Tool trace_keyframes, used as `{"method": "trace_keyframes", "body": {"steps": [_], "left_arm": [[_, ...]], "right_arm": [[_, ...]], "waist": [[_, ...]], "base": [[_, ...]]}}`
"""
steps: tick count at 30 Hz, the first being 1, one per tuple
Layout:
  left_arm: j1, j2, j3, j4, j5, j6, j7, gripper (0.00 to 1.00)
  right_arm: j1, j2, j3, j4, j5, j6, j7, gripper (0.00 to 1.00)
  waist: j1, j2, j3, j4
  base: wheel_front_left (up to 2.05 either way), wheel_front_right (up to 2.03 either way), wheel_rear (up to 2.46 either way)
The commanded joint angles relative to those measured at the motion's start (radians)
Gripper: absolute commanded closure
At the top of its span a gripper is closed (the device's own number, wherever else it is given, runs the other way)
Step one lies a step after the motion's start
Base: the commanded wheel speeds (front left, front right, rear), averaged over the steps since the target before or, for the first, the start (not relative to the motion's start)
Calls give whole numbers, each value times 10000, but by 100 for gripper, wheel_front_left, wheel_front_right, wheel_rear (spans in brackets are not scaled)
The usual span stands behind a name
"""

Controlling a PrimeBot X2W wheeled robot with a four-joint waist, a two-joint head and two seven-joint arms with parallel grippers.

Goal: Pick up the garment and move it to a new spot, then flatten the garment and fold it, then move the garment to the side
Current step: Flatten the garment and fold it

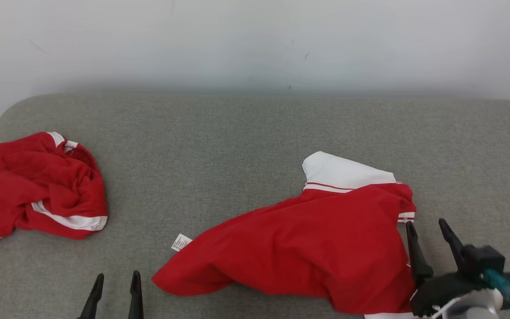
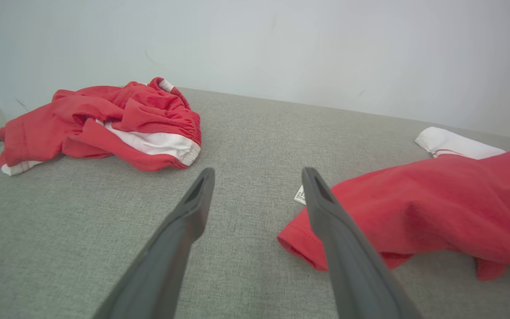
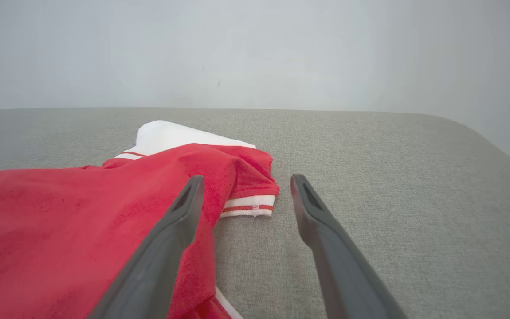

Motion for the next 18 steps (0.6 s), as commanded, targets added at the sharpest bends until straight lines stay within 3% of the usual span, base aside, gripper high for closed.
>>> {"method": "trace_keyframes", "body": {"steps": [1, 18], "left_arm": [[-184, -15, 4, -22, 15, 12, -42, 0], [-478, -18, -372, 137, -8, 12, -42, 0]], "right_arm": [[-567, -51, -105, 710, -167, 11, 4, 0], [-4083, -218, -1089, 6262, -1020, 11, 54, 0]], "waist": [[-1, 0, 68, 83], [-1, 0, 445, 834]], "base": [[0, 0, 0], [0, 0, 0]]}}
